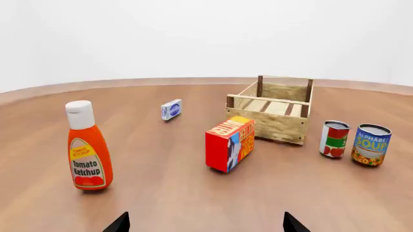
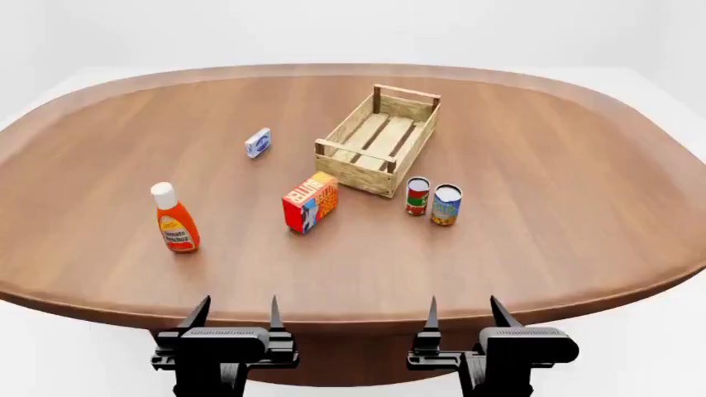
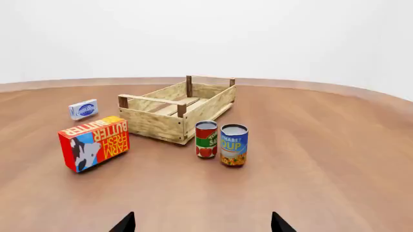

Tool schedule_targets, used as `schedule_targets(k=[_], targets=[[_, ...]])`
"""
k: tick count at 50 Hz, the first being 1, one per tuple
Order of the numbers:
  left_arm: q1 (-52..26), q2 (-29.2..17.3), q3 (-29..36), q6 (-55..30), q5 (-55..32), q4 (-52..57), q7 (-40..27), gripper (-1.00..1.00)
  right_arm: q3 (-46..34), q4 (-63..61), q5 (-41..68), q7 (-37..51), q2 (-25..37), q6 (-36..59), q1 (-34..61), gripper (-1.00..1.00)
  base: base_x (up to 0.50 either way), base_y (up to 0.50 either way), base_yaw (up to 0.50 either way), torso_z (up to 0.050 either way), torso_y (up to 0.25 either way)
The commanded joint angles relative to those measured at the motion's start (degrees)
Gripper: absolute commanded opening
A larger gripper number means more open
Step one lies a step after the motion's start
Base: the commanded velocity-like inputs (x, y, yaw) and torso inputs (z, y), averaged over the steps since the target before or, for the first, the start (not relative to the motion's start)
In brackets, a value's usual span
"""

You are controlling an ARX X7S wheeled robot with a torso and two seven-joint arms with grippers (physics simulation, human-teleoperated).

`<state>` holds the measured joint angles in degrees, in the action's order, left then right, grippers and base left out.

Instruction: Pick up the ketchup, and put it in the wooden tray.

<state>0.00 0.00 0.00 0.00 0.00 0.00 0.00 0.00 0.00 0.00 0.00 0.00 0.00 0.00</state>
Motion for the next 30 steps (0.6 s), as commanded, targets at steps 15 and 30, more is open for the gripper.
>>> schedule_targets(k=[15, 30], targets=[[-0.3, -3.2, 3.4, 0.4, -3.2, -0.9, -2.9, 1.00, -5.3, 1.2, -1.1, 5.6, 3.0, 2.9, 3.2, 1.00, 0.00, 0.00, 0.00, 0.000, 0.000], [-2.6, -4.4, 3.7, -1.0, -5.6, -1.0, -4.4, 1.00, -7.4, 1.7, -0.5, 5.5, 4.9, 5.1, 7.0, 1.00, 0.00, -0.39, 0.00, 0.000, 0.000]])
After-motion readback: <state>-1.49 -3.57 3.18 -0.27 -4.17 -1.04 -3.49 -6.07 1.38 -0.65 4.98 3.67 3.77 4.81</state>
